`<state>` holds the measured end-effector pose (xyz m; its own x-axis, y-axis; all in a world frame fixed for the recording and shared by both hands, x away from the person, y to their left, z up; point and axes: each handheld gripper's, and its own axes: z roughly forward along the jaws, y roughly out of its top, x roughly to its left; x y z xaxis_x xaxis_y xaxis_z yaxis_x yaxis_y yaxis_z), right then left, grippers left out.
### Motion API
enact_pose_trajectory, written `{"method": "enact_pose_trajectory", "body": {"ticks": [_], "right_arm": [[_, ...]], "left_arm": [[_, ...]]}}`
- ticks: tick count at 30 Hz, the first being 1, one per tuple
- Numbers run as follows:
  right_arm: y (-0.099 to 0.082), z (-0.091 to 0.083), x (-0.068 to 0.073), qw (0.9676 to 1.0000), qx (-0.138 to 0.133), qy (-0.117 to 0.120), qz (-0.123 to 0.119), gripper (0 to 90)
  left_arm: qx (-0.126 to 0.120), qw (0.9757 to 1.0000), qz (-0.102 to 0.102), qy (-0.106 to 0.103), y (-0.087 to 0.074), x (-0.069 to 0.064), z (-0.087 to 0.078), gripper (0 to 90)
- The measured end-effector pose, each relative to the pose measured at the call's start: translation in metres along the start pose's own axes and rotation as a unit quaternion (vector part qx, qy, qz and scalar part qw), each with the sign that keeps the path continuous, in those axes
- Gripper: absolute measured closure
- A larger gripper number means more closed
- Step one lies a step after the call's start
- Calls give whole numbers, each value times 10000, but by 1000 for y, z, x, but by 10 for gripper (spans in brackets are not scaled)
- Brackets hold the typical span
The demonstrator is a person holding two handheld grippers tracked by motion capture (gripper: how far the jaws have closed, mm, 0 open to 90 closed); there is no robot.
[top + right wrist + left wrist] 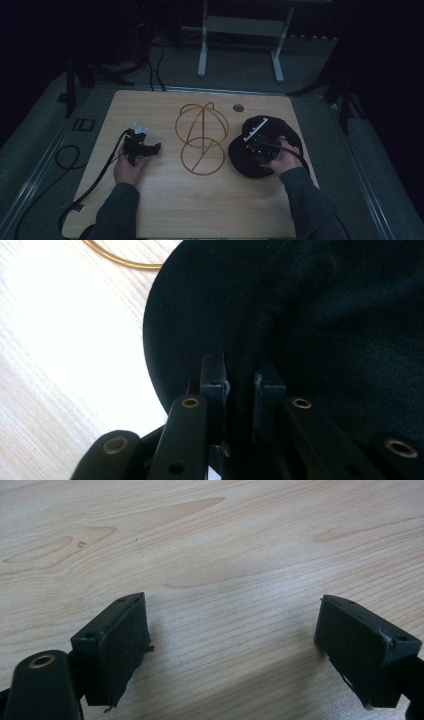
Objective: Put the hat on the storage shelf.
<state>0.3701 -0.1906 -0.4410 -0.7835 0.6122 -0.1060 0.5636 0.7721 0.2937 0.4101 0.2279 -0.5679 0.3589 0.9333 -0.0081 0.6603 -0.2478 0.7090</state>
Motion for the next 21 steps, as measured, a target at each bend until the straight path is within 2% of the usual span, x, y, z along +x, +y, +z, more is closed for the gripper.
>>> {"method": "enact_pose_trajectory", "body": {"ticks": [7,15,21], "right_arm": [[0,-7,0,9997,24,23,-236,802],[-1,-17,1,9991,-17,0,-417,802],[-1,-21,0,9985,-21,76,-537,802]], "left_arm": [[-1,10000,-1,0,0,0,0,137],[0,10000,-1,0,0,0,0,137],[1,10000,1,0,0,0,0,137]]}}
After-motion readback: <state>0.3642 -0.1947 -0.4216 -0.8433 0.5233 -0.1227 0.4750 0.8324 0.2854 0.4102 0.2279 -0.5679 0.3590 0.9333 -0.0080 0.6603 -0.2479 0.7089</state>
